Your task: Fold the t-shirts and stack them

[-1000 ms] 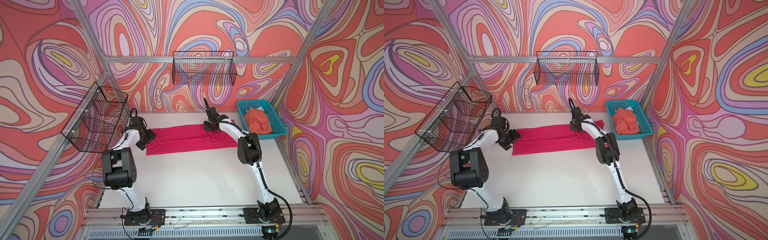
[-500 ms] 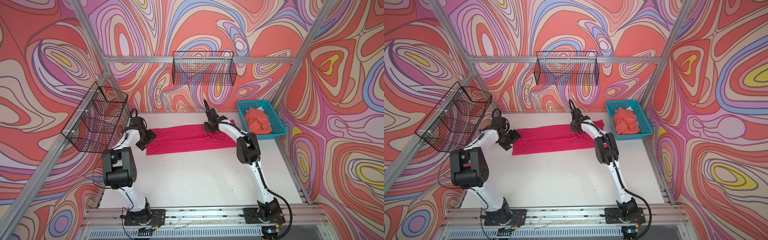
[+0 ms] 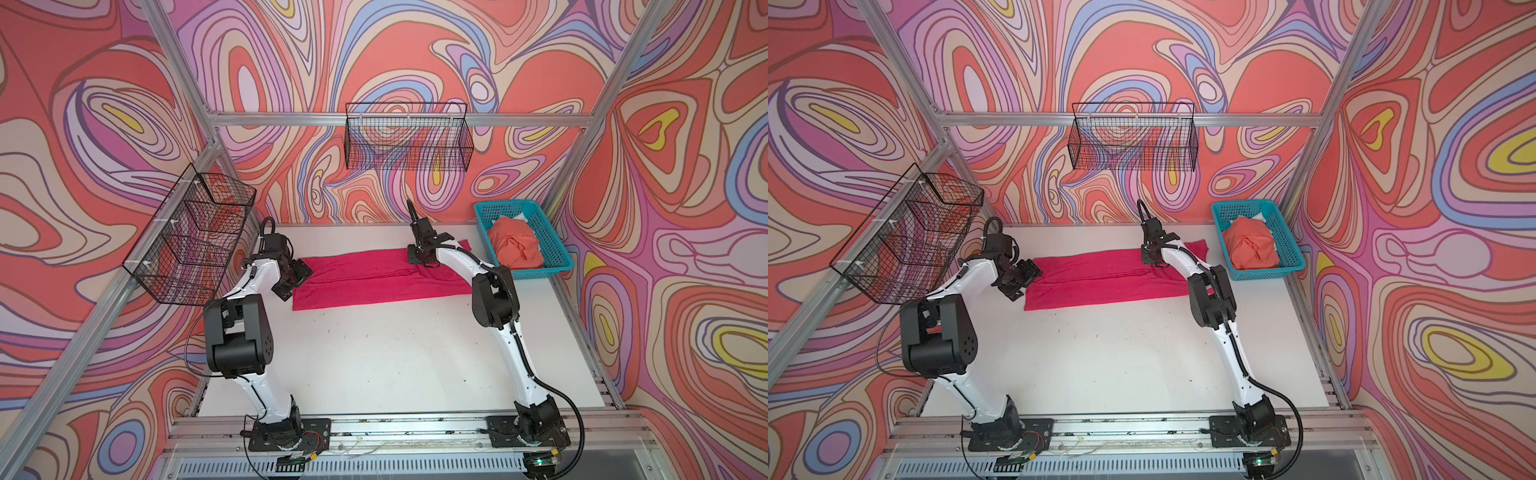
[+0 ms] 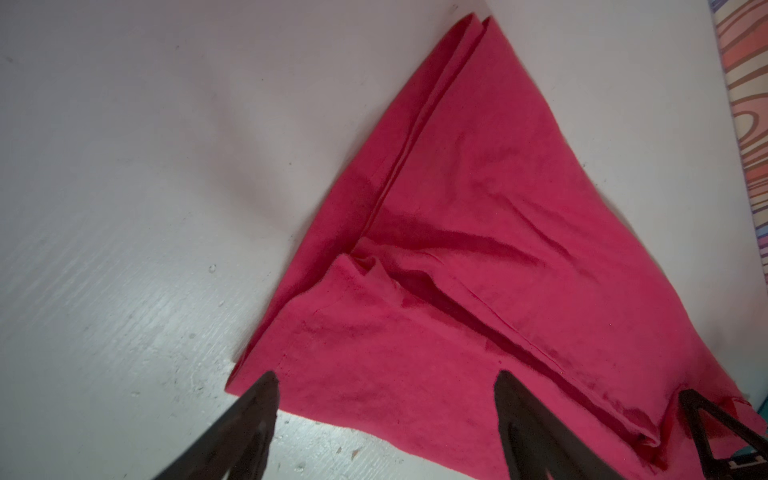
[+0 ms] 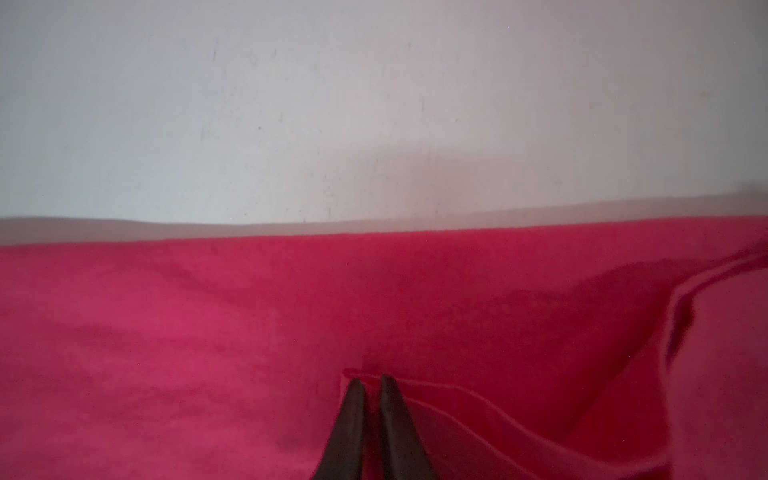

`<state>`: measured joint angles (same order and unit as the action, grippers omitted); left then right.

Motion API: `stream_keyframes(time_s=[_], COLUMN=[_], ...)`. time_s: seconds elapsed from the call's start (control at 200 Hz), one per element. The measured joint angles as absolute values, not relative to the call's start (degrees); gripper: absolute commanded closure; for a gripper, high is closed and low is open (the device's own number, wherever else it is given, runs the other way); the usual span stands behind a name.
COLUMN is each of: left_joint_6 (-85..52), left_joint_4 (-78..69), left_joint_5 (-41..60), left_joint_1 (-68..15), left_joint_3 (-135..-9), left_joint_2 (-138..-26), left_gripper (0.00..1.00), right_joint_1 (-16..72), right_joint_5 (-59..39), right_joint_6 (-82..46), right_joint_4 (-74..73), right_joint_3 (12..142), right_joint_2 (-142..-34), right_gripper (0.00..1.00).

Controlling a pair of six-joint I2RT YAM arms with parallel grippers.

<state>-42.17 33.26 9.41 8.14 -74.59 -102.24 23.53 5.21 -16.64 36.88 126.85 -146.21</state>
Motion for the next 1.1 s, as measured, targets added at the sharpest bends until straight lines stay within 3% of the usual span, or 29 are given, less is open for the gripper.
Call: stream_keyframes(time_s=[0.861,1.102], left_joint_6=[-42.0,-42.0], left_joint_4=[33.3,33.3], left_joint_5=[9.4,9.4], left_joint_1=[8.1,8.1], left_joint_3=[-74.6,-74.6], left_joint_2=[-102.2,-102.2], left_gripper=[0.17,0.17], right_joint_1=[25.3,25.5], right_joint_5=[4.9,3.9], right_joint_6=[-15.7,-15.3], right_joint_4=[31.2,31.9], right_joint_3=[121.3,122.3], right_joint_2=[-141.5,-141.6], right_gripper=[0.93,0.65])
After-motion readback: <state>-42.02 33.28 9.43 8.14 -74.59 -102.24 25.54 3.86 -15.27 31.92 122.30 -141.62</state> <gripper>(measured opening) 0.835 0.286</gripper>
